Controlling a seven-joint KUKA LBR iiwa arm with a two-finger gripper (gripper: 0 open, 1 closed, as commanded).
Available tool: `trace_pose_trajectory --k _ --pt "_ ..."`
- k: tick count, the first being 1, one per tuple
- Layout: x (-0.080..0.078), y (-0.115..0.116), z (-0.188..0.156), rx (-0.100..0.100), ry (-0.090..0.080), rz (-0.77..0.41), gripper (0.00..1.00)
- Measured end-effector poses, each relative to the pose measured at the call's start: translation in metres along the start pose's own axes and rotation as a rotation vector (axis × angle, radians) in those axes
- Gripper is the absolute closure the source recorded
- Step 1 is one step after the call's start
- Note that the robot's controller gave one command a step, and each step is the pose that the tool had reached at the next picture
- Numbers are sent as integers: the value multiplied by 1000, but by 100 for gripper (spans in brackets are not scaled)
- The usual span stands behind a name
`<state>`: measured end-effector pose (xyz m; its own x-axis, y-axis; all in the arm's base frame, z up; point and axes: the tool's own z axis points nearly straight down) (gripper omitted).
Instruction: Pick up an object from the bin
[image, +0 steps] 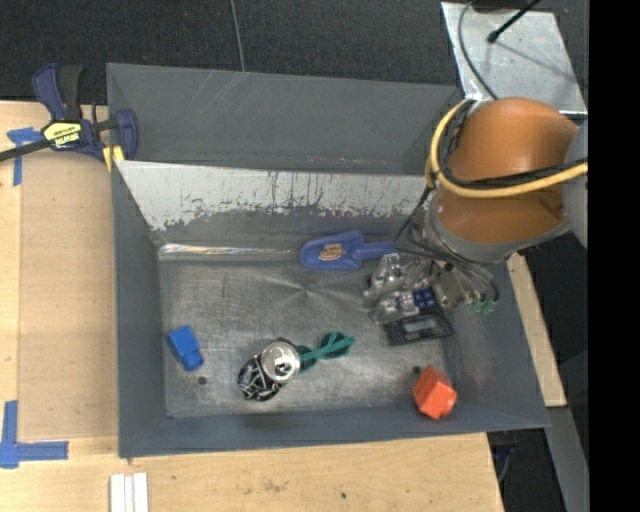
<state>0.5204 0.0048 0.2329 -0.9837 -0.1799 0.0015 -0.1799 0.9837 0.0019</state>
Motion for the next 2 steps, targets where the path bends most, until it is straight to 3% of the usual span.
trace_pose_trajectory --k 1,2 --pt "-30 30 12 5 -15 80 100" --pt "-29 55 53 -3 -8 113 100"
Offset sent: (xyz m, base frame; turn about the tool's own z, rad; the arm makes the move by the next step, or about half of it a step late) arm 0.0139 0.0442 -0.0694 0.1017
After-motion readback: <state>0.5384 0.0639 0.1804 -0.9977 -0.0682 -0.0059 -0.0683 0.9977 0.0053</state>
